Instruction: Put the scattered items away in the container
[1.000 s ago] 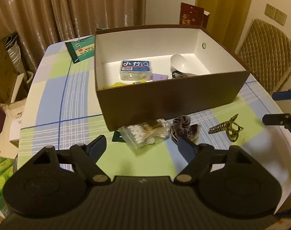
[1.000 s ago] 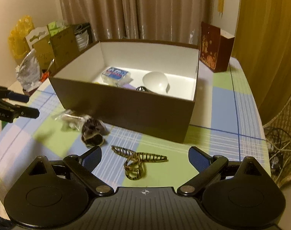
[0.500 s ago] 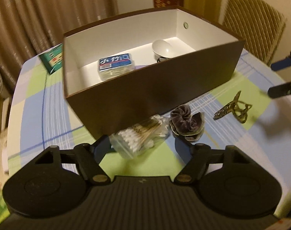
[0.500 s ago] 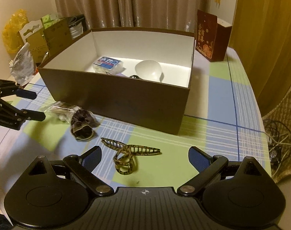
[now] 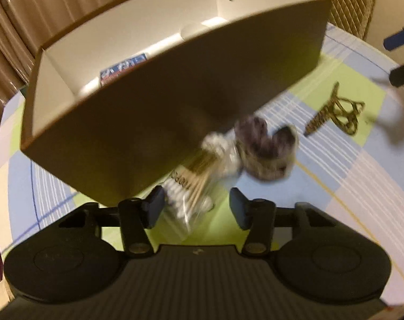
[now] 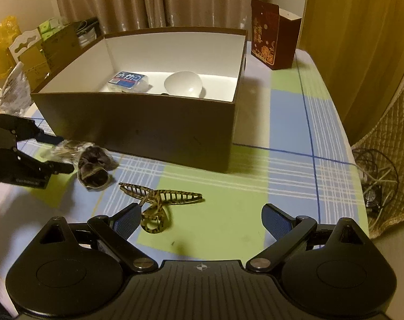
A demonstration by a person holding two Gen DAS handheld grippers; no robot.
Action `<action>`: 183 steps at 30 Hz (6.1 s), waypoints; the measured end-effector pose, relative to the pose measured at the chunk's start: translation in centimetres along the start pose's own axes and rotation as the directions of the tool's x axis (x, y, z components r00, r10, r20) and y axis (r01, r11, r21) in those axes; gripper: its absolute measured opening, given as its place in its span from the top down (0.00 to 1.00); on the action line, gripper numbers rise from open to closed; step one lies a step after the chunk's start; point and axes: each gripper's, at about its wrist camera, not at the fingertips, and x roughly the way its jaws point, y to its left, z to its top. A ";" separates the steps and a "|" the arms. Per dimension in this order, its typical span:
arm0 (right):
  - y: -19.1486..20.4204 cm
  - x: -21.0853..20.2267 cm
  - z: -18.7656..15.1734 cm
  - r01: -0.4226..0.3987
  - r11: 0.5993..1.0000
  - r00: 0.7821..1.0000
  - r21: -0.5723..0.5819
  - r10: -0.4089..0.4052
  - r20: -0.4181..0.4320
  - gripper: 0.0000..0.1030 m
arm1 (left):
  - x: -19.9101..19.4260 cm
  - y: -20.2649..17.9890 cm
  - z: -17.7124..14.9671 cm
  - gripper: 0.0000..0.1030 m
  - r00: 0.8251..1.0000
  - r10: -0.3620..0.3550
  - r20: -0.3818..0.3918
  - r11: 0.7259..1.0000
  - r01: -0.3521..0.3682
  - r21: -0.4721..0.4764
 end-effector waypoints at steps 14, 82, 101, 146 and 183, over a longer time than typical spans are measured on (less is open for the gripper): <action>0.6 0.7 -0.4 -0.012 1.000 1.000 -0.014 0.011 -0.025 0.08 | -2.9 -1.4 0.3 0.44 0.999 -0.020 0.034 0.999 0.021 -0.025; 4.4 4.5 -2.8 -0.059 0.998 0.997 -0.006 0.058 -0.045 0.74 | -6.1 -2.0 -0.7 0.78 0.999 -0.036 0.041 0.971 0.044 -0.235; 3.0 -4.2 1.3 -0.128 0.992 0.980 -0.013 0.129 0.151 0.74 | -9.4 -1.4 1.6 0.78 0.992 -0.019 0.128 0.974 0.047 -0.220; 2.3 9.1 16.5 -0.156 0.982 0.984 -0.102 0.164 0.075 0.74 | 2.3 10.0 12.9 0.78 1.000 -0.008 -0.022 0.923 -0.001 -0.386; 2.4 10.3 15.6 -0.141 0.967 0.988 -0.212 0.149 0.026 0.21 | 1.8 9.5 13.5 0.27 0.999 0.030 -0.021 0.926 -0.036 -0.377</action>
